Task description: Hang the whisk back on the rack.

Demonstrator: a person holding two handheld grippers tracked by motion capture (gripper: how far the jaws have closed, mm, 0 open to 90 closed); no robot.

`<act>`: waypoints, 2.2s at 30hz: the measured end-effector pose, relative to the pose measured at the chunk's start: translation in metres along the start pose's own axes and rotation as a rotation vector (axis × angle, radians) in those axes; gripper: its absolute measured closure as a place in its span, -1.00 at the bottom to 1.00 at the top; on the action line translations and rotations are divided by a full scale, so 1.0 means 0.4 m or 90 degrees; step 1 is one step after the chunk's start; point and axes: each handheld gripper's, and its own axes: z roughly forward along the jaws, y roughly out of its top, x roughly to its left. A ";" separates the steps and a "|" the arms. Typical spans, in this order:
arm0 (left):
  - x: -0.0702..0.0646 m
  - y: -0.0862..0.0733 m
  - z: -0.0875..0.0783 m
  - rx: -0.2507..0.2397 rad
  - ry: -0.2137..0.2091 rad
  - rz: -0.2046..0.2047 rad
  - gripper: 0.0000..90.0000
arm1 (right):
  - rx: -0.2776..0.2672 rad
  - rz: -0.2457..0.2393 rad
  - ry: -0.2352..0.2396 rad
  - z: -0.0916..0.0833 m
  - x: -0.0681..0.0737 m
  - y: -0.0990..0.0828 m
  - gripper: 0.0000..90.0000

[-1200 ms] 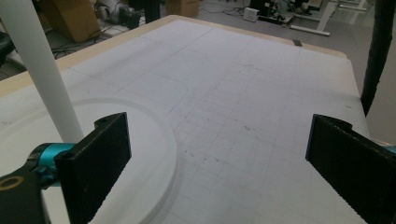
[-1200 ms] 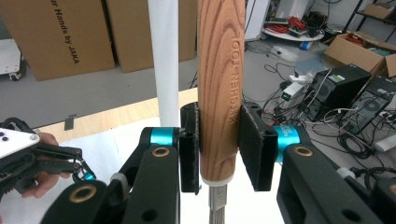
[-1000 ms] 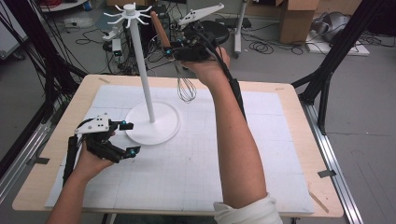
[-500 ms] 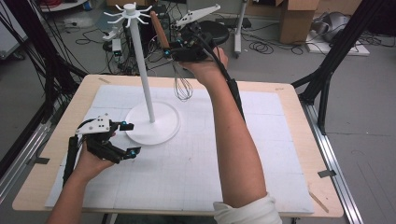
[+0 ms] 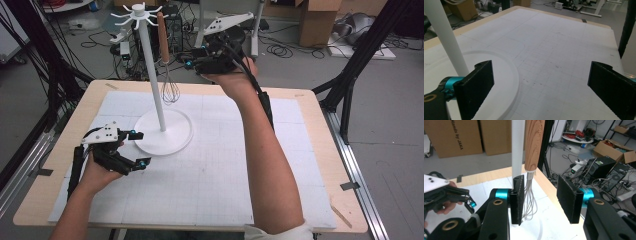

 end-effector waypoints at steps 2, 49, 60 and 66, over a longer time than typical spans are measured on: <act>0.000 -0.001 0.001 0.002 0.001 -0.002 -0.84 | -0.004 0.000 0.000 -0.012 0.003 -0.008 0.24; -0.006 -0.004 0.012 0.003 -0.005 0.000 -0.84 | -0.058 0.071 0.017 -0.165 0.069 -0.410 -0.38; -0.005 -0.007 0.015 0.006 -0.004 0.001 -0.84 | -0.063 0.100 0.000 -0.178 0.079 -0.503 -0.49; -0.007 -0.008 0.019 0.007 -0.004 0.001 -0.84 | -0.054 0.112 -0.015 -0.169 0.089 -0.542 -0.53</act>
